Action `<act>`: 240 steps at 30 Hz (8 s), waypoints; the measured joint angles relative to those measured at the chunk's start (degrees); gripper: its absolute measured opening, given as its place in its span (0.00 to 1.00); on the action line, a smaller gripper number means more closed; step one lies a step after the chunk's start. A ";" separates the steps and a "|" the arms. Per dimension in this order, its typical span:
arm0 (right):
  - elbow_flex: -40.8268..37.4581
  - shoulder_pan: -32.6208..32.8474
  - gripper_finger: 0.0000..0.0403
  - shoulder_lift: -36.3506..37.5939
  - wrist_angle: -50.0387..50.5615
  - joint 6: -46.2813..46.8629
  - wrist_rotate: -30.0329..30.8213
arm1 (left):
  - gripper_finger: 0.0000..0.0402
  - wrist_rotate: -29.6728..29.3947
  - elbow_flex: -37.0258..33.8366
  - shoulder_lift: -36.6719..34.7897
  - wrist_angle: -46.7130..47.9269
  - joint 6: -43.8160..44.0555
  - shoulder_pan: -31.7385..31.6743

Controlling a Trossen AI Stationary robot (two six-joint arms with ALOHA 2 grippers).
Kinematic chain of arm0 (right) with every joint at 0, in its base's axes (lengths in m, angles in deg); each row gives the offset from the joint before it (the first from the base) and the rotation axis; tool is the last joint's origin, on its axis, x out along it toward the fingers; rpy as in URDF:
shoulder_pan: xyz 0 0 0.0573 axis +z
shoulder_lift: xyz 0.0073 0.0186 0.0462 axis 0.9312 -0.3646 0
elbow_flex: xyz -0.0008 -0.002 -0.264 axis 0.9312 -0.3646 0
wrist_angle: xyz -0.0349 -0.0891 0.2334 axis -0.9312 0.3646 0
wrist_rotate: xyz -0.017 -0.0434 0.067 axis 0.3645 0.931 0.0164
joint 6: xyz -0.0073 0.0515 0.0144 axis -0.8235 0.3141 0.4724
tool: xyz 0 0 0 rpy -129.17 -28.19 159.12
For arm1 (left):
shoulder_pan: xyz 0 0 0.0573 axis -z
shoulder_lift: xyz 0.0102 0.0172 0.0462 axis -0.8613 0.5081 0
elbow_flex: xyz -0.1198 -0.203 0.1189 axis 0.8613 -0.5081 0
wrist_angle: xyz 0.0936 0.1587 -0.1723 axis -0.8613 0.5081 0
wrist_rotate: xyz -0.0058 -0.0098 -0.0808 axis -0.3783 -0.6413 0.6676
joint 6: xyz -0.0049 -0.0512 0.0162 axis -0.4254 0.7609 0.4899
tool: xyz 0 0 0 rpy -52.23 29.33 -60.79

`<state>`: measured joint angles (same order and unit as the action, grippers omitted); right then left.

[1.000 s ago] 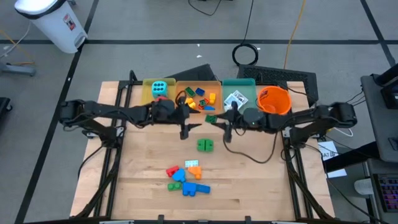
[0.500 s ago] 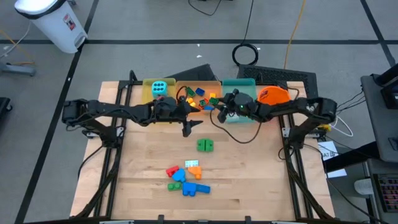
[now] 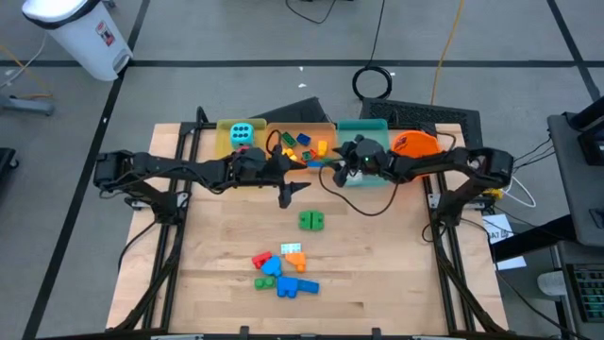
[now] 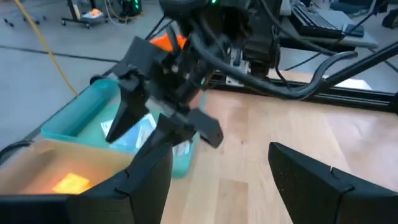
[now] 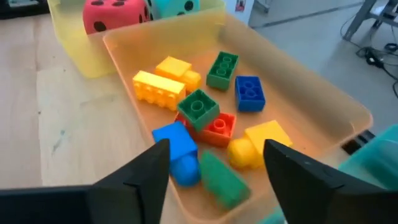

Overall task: Pick & Place Toys
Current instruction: Put the red game piece into the orange bin, then put the light blue game piece into the orange bin

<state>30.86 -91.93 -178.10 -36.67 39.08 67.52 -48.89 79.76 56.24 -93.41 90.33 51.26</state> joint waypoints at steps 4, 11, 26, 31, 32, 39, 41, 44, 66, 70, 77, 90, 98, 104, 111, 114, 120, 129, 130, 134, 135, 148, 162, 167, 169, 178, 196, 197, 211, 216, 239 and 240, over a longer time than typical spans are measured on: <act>0.00 2.46 0.65 5.95 6.47 -0.15 0.03 | 0.67 0.65 0.02 0.00 1.75 1.75 0.52; 0.04 13.20 0.67 17.38 15.88 -0.13 0.00 | 0.67 4.54 0.04 0.00 13.72 -3.91 8.34; 0.02 25.42 0.59 21.81 16.91 0.08 6.39 | 0.67 -2.38 0.02 -0.20 48.46 24.82 30.65; 0.02 25.42 0.58 21.81 16.86 1.56 6.29 | 0.67 -6.27 0.02 0.76 46.96 27.30 36.71; 0.02 25.42 0.58 21.81 16.86 1.59 6.27 | 0.67 -6.84 0.02 1.09 46.85 28.07 37.52; 0.02 25.42 0.57 21.81 16.86 2.86 6.25 | 0.67 -10.73 0.04 5.29 46.63 33.89 40.16; 0.02 25.42 0.57 21.81 16.89 2.86 6.25 | 0.67 -10.46 0.02 7.14 46.79 35.01 40.15; 0.02 25.42 0.56 21.81 16.89 2.76 6.23 | 0.67 -9.15 0.02 9.40 45.76 35.18 40.11; 0.02 25.42 0.54 21.81 17.40 2.22 6.03 | 0.64 -12.87 0.02 11.52 44.26 23.02 28.84; 0.02 25.42 0.54 21.81 17.39 1.21 6.01 | 0.52 -12.41 0.02 11.50 43.85 18.79 27.88; 0.02 25.42 0.53 21.81 17.39 1.29 6.01 | 0.38 -11.93 -0.06 11.69 41.53 15.47 26.65; 0.00 26.31 0.54 21.72 18.69 1.36 6.01 | 0.25 -14.38 -0.04 11.52 33.45 15.63 23.72; -0.01 34.25 0.60 11.90 14.78 3.44 6.06 | 0.37 -16.59 0.00 11.52 25.32 16.79 21.90; -0.07 39.91 0.66 1.44 16.10 6.40 6.08 | 0.55 -12.61 0.00 11.52 21.57 16.41 21.20; -0.04 43.79 0.68 -2.36 17.27 7.48 6.02 | 0.64 -12.68 0.00 11.52 21.14 15.72 21.46; -0.04 44.11 0.67 -1.78 20.49 8.22 6.18 | 0.64 -12.72 0.00 11.52 21.16 16.08 21.46; -0.04 44.84 0.64 0.34 27.16 11.63 5.06 | 0.61 -12.73 0.00 11.52 21.18 16.71 21.46; 0.05 43.23 0.61 -4.44 20.88 13.95 -7.51 | 0.58 -12.85 0.00 11.52 21.14 15.44 21.46; 0.06 42.88 0.60 -5.28 19.34 13.02 -7.52 | 0.59 -12.89 0.00 11.52 21.12 15.47 21.46; 0.00 41.57 0.59 -8.10 9.44 5.56 -7.11 | 0.59 -13.16 0.00 11.52 21.10 15.52 21.46; 0.00 41.35 0.58 -8.22 7.28 4.18 -7.05 | 0.59 -13.10 0.00 11.52 21.02 15.52 21.46; 0.00 36.09 0.57 -3.68 11.96 -10.82 -6.56 | 0.59 -11.98 0.00 11.52 21.21 13.54 21.31; 0.11 27.74 0.49 -8.08 14.39 -16.93 -19.46 | 0.59 -11.94 0.00 11.52 21.20 13.62 21.31; 0.09 27.77 0.45 -8.76 13.91 -16.71 -19.59 | 0.59 -11.93 0.00 11.52 21.18 13.64 21.31; 0.09 27.85 0.42 -8.77 13.89 -15.81 -19.50 | 0.59 -11.93 0.00 11.52 21.14 13.74 21.31; 0.04 27.96 0.33 -8.85 12.74 -9.04 -19.16 | 0.59 -12.00 0.00 11.52 21.10 13.78 21.31; -0.07 34.44 0.24 3.31 16.77 -11.99 1.00 | 0.59 -12.56 0.00 11.52 6.30 14.20 21.05; -0.07 35.06 0.24 4.19 16.45 -13.21 3.69 | 0.59 -12.89 0.00 11.52 4.15 14.27 20.83; -0.02 39.66 0.24 9.33 13.27 -26.21 28.78 | 0.59 -17.03 0.02 11.52 -9.72 26.60 15.01; -0.02 38.70 0.24 9.33 9.43 -30.11 28.76 | 0.59 -16.68 0.02 11.52 -9.73 25.84 13.82; -0.02 29.31 0.25 9.29 2.78 -34.66 18.93 | 0.21 -9.48 0.04 11.45 -10.33 24.49 5.69; -0.02 29.27 0.25 9.29 2.81 -34.74 19.20 | 0.17 -8.37 0.04 11.45 -10.83 24.08 5.35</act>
<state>30.84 -62.66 -168.81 -33.86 4.33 86.72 -57.26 79.80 67.70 -104.23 114.40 56.61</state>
